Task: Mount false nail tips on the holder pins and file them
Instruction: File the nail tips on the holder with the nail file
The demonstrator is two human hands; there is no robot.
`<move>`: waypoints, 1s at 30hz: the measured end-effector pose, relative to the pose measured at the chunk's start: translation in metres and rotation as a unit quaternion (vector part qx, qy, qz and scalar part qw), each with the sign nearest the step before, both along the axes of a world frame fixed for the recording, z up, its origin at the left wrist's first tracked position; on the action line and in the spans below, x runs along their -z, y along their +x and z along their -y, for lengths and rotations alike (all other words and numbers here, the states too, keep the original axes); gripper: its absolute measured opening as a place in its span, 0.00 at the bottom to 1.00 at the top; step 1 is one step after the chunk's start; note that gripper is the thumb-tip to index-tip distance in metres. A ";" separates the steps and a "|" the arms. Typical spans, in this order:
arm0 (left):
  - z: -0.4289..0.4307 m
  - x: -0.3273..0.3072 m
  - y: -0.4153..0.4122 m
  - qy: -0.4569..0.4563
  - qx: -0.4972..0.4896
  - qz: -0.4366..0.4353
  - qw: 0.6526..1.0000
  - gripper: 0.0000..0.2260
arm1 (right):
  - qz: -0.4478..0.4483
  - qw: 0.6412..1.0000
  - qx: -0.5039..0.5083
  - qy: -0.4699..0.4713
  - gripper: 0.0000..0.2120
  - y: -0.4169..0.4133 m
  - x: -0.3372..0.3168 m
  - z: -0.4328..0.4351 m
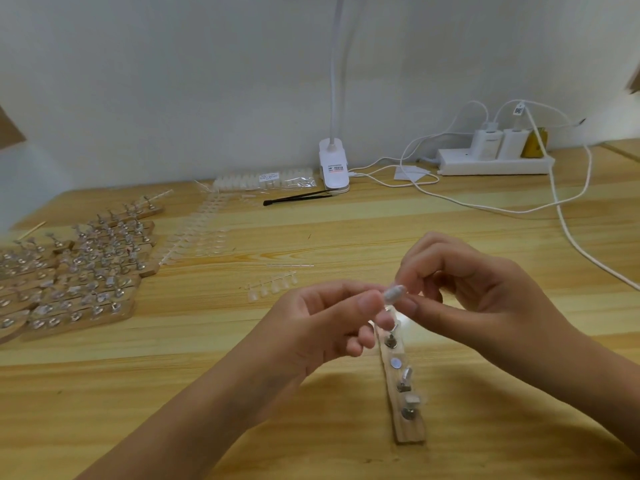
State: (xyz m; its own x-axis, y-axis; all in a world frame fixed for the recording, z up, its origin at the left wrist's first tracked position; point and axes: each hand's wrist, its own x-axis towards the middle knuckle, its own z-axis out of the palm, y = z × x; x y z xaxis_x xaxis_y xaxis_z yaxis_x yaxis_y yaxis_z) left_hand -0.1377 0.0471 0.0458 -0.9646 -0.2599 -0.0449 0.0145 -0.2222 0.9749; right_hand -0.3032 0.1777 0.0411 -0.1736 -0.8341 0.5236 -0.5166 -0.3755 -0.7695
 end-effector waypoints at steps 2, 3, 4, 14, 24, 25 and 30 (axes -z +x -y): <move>-0.002 0.001 0.000 -0.027 -0.009 0.005 1.000 0.23 | -0.011 1.000 0.014 -0.008 0.02 0.001 0.002 0.001; -0.003 0.002 -0.001 -0.033 -0.014 0.005 0.999 0.21 | -0.021 1.000 0.020 -0.011 0.02 0.002 0.002 0.002; -0.004 0.002 -0.001 -0.037 -0.020 0.006 0.999 0.18 | -0.034 0.999 0.026 -0.014 0.02 0.003 0.003 0.002; -0.004 0.008 -0.005 0.009 -0.105 0.004 0.994 0.24 | -0.151 0.972 0.147 0.104 0.16 -0.045 -0.004 -0.002; -0.006 0.009 -0.007 0.000 -0.115 0.000 0.993 0.25 | -0.160 0.981 0.084 0.077 0.17 -0.030 0.001 0.000; -0.007 0.009 -0.007 -0.004 -0.113 0.002 0.994 0.24 | -0.163 0.982 0.071 0.064 0.17 -0.023 0.000 -0.001; -0.010 0.009 -0.006 -0.014 -0.100 0.010 0.995 0.14 | -0.116 0.992 0.039 0.015 0.13 -0.006 -0.007 -0.005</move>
